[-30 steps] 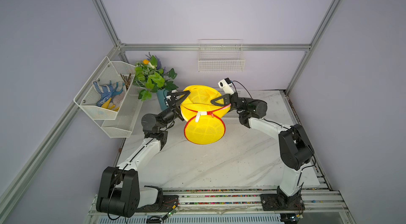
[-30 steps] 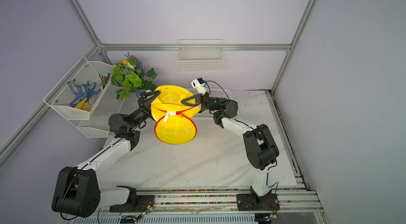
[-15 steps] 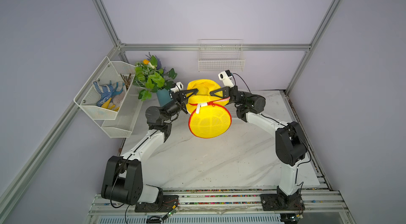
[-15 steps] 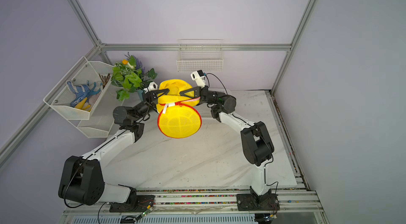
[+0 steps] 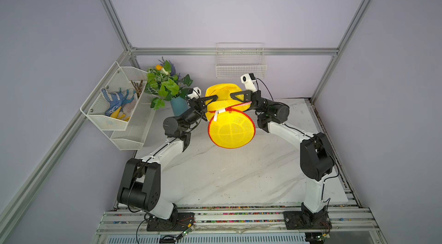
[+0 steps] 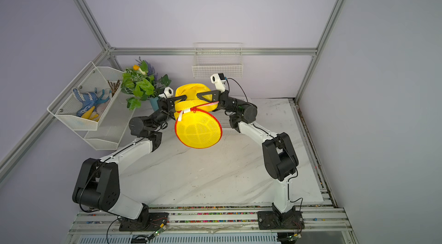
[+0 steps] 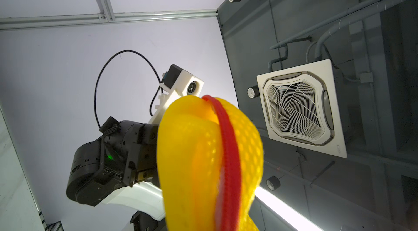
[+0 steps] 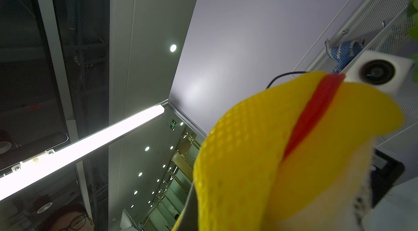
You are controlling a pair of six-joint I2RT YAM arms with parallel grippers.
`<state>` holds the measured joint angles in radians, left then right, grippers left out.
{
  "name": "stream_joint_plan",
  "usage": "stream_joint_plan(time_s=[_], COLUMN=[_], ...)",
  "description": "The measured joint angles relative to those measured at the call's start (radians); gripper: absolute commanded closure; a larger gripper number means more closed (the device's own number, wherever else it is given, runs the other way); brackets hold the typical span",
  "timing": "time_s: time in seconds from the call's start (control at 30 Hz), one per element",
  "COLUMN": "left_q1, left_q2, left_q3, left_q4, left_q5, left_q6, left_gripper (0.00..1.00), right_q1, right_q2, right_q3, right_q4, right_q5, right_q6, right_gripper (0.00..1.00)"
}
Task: Turn the laundry bag inside out
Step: Turn over the laundry bag.
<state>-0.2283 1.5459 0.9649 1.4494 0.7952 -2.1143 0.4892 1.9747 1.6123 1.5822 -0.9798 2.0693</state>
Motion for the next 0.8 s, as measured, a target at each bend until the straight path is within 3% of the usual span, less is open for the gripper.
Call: stream_joint_plan(time_s=[0.27,0.53,0.8], left_q1=[-0.008,-0.004,-0.006], left_q2=[0.031,0.053,-0.011], left_q3=[0.007,0.027,0.039], left_q4=[0.143,0.085,0.001], left_q5=[-0.086,-0.079,-0.097], left_q6=[0.000,0.002,0.005], left_gripper=[0.96,0.96,0.96], right_q1=[0.035,0.008,-0.006], right_q2=[0.148,0.135,0.165], right_q3=[0.321,0.171,0.144], right_q4=[-0.003,0.002,0.002], right_q5=[-0.030,0.046,0.068], right_q6=[0.000,0.000,0.000], right_gripper=[1.00,1.00,1.00])
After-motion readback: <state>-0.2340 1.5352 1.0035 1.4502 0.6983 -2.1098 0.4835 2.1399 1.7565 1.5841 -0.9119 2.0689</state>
